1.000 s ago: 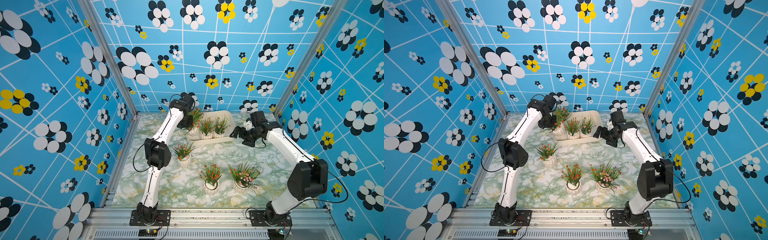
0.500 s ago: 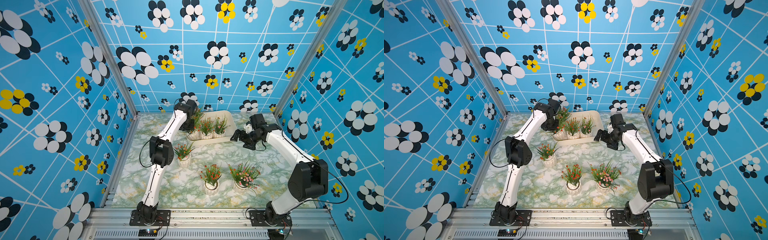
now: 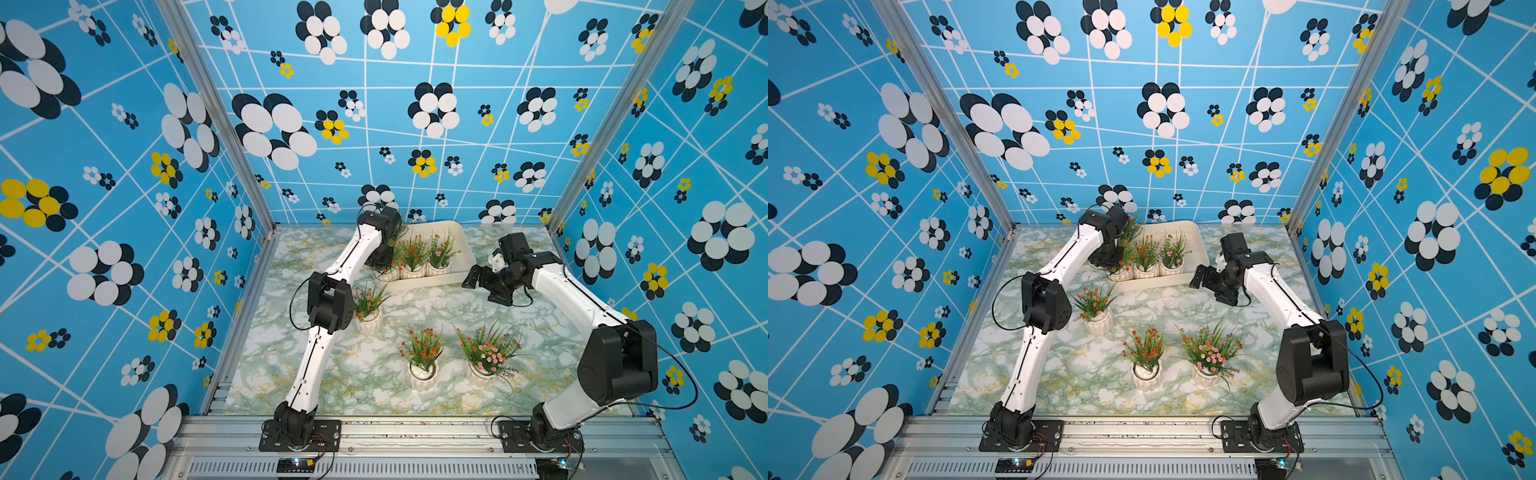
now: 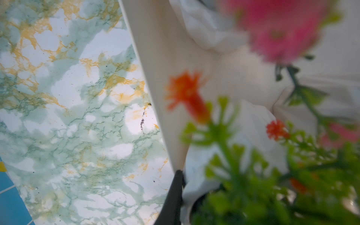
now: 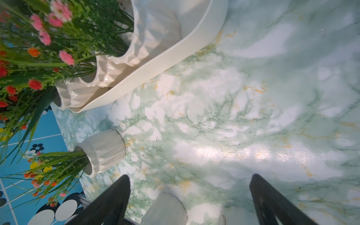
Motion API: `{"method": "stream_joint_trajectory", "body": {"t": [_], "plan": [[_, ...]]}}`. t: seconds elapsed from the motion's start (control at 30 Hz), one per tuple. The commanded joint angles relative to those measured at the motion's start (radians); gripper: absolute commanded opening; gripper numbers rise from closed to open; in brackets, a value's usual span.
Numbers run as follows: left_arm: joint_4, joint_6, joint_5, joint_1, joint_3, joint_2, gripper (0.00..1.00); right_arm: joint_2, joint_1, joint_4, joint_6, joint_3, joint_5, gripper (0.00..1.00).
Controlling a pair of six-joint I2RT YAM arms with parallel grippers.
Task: Put the potted gypsophila into the storage box
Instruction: Place the baby's breath potted plant at the storage box.
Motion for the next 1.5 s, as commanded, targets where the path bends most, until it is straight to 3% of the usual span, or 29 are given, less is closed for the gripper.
{"method": "stream_joint_trajectory", "body": {"t": [0.0,0.1,0.5,0.83,1.1,1.33,1.47], "plan": [[-0.045,0.019,-0.034,-0.009,0.035,0.015,0.00,-0.012,-0.004,-0.005,-0.018,-0.011,0.018,0.99],[-0.044,0.016,-0.043,-0.014,0.035,0.022,0.01,-0.007,-0.004,-0.006,-0.021,-0.010,0.021,0.99],[-0.047,-0.010,-0.036,-0.014,0.035,0.046,0.24,-0.009,-0.004,-0.006,-0.026,-0.024,0.032,0.99],[-0.071,-0.026,-0.065,-0.011,0.055,0.017,0.31,-0.016,-0.005,-0.009,-0.035,-0.029,0.049,0.99],[-0.120,-0.050,-0.127,-0.009,0.092,-0.063,0.41,0.000,-0.004,-0.076,-0.089,0.028,0.118,0.99],[-0.141,-0.066,-0.156,-0.008,0.094,-0.164,0.42,0.023,-0.005,-0.169,-0.149,0.106,0.214,0.99],[-0.152,-0.080,-0.161,-0.006,0.092,-0.231,0.50,0.005,-0.005,-0.219,-0.186,0.126,0.264,0.99]]}}
